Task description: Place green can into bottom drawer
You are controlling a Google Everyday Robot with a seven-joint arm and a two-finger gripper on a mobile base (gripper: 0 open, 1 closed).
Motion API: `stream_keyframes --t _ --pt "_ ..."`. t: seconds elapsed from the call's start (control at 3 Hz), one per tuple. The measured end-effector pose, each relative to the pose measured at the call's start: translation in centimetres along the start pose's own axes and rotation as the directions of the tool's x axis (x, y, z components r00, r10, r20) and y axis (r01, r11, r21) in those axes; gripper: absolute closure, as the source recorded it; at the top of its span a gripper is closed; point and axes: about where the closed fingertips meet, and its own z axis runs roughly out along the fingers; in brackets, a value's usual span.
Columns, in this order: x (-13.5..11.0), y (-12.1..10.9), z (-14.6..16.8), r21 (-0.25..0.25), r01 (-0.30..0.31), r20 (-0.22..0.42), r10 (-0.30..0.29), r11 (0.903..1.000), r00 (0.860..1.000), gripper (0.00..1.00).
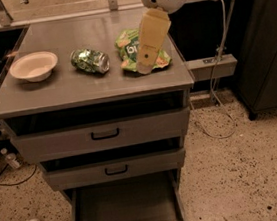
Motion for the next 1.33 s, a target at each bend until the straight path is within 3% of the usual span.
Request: stream_keyframes --t 0.33,0.67,1.33 --pt "-1.8 -3.4 2.6 0.000 -0.069 -0.020 0.069 0.9976 0.997 0.00" --pt "-4.7 -6.3 4.8 -0.007 -0.094 -0.047 0.093 0.9956 0.995 0.00" --pt "-6.6 -7.1 5.5 -0.001 -0.083 -0.001 0.083 0.9965 0.997 0.00"
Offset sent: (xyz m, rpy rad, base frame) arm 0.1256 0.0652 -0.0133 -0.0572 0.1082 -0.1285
